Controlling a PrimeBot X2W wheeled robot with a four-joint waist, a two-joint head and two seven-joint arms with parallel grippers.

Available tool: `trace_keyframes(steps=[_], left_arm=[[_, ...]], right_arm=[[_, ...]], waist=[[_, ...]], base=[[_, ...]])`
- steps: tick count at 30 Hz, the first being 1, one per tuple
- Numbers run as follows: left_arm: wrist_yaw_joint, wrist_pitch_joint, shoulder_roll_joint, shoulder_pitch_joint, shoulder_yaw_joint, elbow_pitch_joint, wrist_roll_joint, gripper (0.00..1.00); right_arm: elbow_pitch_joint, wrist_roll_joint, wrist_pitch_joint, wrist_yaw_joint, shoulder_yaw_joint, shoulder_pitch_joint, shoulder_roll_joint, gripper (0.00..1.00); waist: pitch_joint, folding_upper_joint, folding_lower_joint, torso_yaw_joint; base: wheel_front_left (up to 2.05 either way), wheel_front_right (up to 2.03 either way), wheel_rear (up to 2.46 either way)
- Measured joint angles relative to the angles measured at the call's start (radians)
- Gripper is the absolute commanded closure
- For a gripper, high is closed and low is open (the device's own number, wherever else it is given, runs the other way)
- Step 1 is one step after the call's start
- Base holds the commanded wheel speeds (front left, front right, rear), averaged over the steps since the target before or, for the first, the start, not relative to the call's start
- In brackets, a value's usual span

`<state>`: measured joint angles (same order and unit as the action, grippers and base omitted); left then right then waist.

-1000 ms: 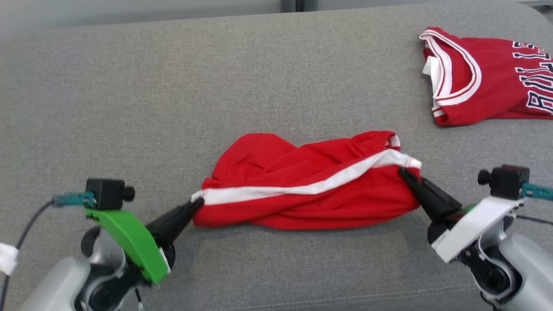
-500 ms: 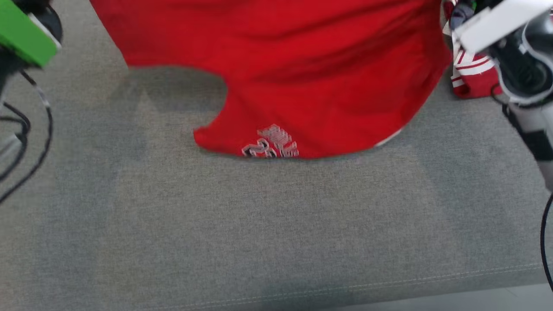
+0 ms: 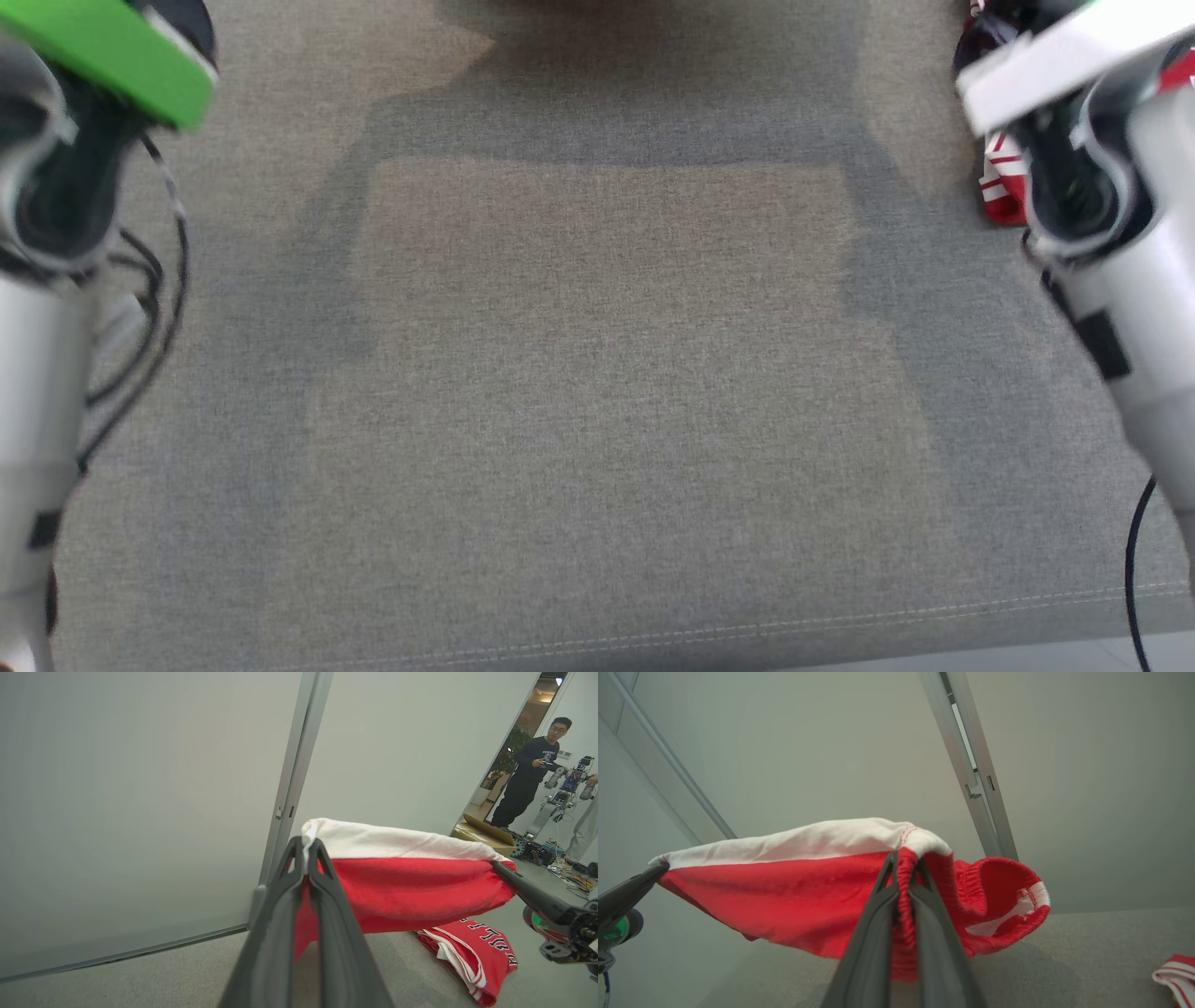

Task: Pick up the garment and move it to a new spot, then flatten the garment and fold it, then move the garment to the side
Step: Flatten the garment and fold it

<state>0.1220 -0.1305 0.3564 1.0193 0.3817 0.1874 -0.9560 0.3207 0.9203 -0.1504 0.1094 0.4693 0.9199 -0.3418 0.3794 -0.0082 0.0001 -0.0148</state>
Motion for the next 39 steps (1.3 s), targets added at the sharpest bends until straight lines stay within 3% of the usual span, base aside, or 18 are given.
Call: trace_keyframes(steps=[9, 17, 26, 34, 35, 36, 37, 38, 39], left_arm=[[0.000, 0.127, -0.045, -0.541, 0.058, 0.077, -0.067, 1.00], [0.001, 0.198, -0.047, -0.652, 0.081, 0.097, -0.079, 1.00], [0.001, 0.222, -0.009, -0.772, 0.165, 0.092, -0.064, 1.00], [0.001, 0.262, 0.001, -0.840, 0.200, 0.086, -0.064, 1.00], [0.001, 0.265, 0.002, -0.846, 0.205, 0.086, -0.064, 1.00], [0.001, 0.265, 0.003, -0.852, 0.210, 0.086, -0.064, 0.90], [0.001, 0.271, 0.003, -0.857, 0.214, 0.085, -0.064, 0.11], [0.001, 0.274, 0.003, -0.860, 0.219, 0.086, -0.064, 0.00], [0.001, 0.274, 0.004, -0.861, 0.223, 0.086, -0.064, 0.00]], right_arm=[[0.095, 0.027, -0.063, 0.014, 0.123, -0.386, 0.031, 1.00], [0.071, -0.002, -0.080, 0.014, 0.232, -0.477, -0.017, 1.00], [0.024, 0.003, -0.089, 0.014, 0.308, -0.590, -0.051, 1.00], [0.013, 0.005, -0.096, 0.014, 0.337, -0.664, -0.091, 0.52], [0.012, 0.005, -0.096, 0.014, 0.341, -0.670, -0.097, 0.29], [0.010, 0.005, -0.096, 0.014, 0.342, -0.677, -0.101, 0.18], [0.009, 0.005, -0.096, 0.014, 0.342, -0.684, -0.104, 0.00], [0.009, 0.007, -0.096, 0.014, 0.342, -0.689, -0.106, 0.00], [0.007, 0.008, -0.096, 0.014, 0.342, -0.694, -0.107, 0.00]], waist=[[-0.059, 0.0000, 0.0000, 0.005], [-0.122, 0.0000, -0.0001, 0.000], [-0.192, 0.0000, -0.0001, 0.006], [-0.230, 0.0000, -0.0001, -0.001], [-0.231, 0.0000, -0.0001, -0.002], [-0.232, 0.0000, -0.0001, -0.003], [-0.233, 0.0000, -0.0001, -0.003], [-0.234, 0.0000, -0.0001, -0.003], [-0.235, 0.0000, -0.0001, -0.002]], base=[[0.00, 0.00, 0.00], [0.00, 0.00, 0.00], [0.00, 0.00, 0.00], [0.00, 0.00, 0.00], [0.00, 0.00, 0.00], [0.00, 0.00, 0.00], [0.00, 0.00, 0.00], [0.00, 0.00, 0.00], [0.00, 0.00, 0.00]])
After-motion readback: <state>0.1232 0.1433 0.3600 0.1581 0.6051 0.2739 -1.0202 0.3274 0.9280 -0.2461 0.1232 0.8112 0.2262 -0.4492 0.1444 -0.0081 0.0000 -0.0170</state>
